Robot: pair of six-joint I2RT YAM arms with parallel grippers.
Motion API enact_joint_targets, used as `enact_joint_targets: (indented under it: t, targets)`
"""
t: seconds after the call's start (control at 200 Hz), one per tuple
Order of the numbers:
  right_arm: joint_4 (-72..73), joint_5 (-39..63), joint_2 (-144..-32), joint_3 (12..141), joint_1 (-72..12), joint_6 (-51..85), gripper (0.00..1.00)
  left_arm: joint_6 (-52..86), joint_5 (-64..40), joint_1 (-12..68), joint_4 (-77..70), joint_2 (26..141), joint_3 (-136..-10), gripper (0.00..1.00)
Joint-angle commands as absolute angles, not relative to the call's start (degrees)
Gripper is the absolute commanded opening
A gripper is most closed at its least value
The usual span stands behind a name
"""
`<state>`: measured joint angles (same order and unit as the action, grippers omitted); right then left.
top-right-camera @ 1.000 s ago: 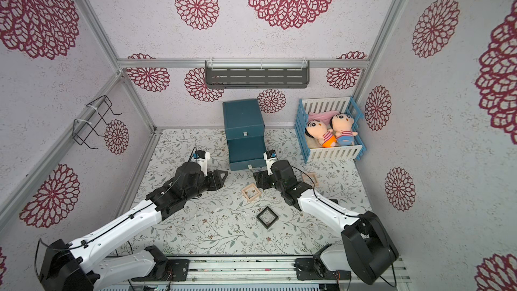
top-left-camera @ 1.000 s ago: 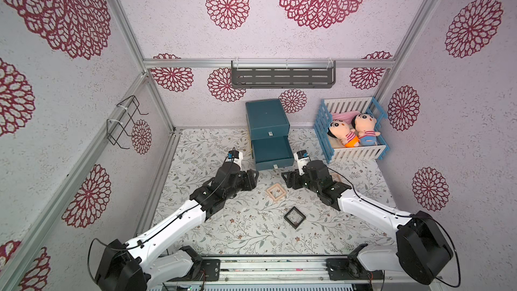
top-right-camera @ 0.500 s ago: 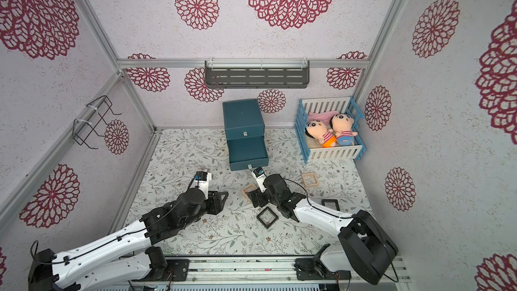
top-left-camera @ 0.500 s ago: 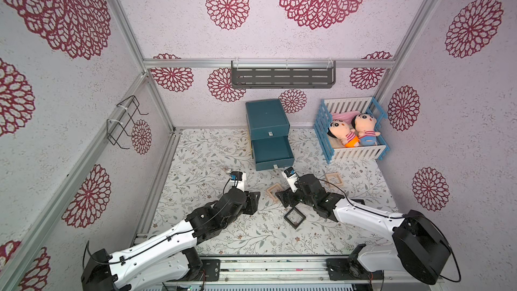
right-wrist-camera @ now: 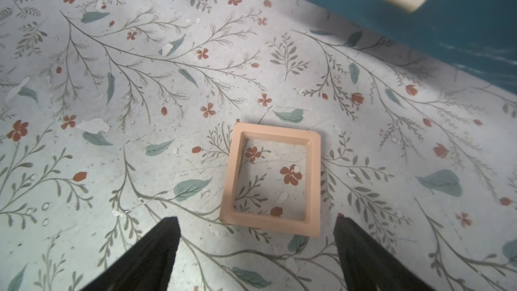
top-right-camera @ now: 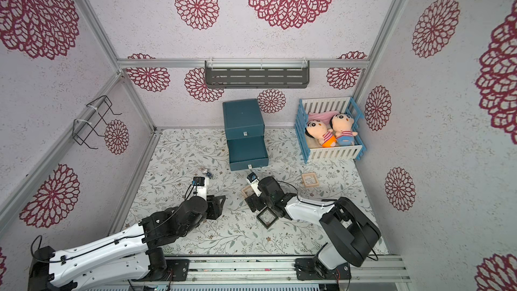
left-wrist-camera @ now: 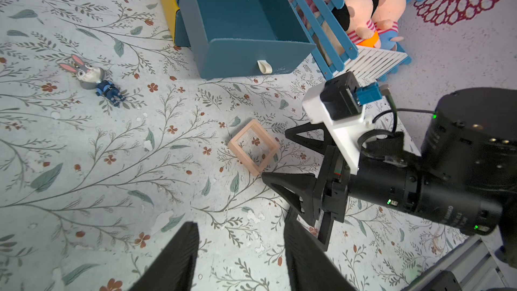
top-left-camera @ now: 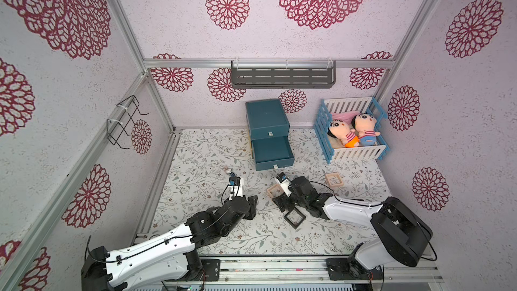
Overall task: Place the brooch boxes into the drawer by color
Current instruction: Pick up the brooch box from the center of the board.
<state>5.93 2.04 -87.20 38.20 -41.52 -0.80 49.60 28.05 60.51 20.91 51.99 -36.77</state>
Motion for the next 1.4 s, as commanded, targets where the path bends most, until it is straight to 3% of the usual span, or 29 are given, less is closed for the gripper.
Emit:
enact_joint_targets:
  t: [0.0, 0.756, 1.146, 1.396]
  targets:
    - [8.62, 0.46, -88.79, 40.68, -41.92, -2.92, 0.94, 51.39, 30.48, 61.17, 21.67, 50.12, -35.43, 0.56]
    - [0.53, -4.83, -99.39, 49.37, -41.92, -0.44, 0.9, 51.21, 32.1, 61.17, 22.86, 47.74, -36.56, 0.56]
    - [-2.64, -6.11, -100.55, 51.66, -42.1, 0.0, 0.77, 51.15, 32.26, 61.17, 22.77, 47.37, -36.88, 0.56]
    - [-5.41, -7.11, -97.82, 52.23, -43.97, 0.58, 0.62, 50.89, 32.26, 61.17, 22.85, 47.37, -37.0, 0.56]
